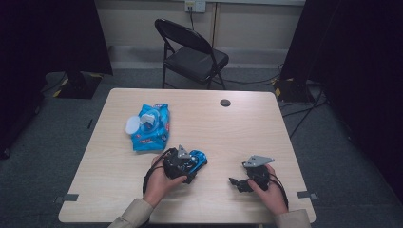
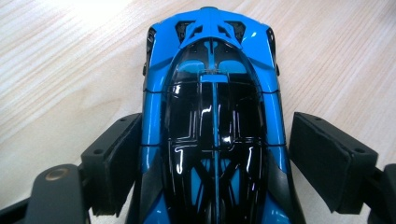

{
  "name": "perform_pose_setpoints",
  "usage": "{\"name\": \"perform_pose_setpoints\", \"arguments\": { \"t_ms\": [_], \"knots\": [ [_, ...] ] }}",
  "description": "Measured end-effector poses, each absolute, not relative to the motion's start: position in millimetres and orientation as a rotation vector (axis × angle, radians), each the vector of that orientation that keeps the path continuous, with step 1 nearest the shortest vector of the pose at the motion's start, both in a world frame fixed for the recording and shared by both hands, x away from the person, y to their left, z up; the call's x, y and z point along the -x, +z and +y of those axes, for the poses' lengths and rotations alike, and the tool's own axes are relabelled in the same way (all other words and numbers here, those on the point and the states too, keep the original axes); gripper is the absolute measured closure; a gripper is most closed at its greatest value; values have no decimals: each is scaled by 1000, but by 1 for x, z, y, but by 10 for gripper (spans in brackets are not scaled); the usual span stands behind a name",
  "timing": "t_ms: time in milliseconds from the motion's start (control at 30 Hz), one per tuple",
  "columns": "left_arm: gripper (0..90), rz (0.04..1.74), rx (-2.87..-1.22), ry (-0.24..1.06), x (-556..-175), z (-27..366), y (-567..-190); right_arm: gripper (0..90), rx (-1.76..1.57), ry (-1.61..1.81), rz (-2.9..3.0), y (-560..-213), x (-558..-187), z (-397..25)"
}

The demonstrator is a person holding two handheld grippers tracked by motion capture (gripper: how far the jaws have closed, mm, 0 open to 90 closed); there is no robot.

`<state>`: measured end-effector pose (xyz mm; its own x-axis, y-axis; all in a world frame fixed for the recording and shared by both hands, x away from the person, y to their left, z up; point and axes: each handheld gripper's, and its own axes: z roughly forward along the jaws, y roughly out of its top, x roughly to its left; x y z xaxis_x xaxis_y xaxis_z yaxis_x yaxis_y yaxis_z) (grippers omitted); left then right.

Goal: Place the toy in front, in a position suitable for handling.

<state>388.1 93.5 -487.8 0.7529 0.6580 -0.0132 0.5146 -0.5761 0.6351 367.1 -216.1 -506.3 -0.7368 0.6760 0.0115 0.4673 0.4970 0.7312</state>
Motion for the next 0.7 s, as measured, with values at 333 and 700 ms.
{"name": "perform_pose_setpoints", "arguments": {
  "t_ms": [333, 700],
  "knots": [
    [174, 839, -2313, 296, -391, 104, -474, 141, -968, 1079, 2467, -506, -367, -216],
    [172, 870, -2280, 281, -402, 124, -458, 142, -967, 1082, 2467, -506, -367, -216]
  ]
}}
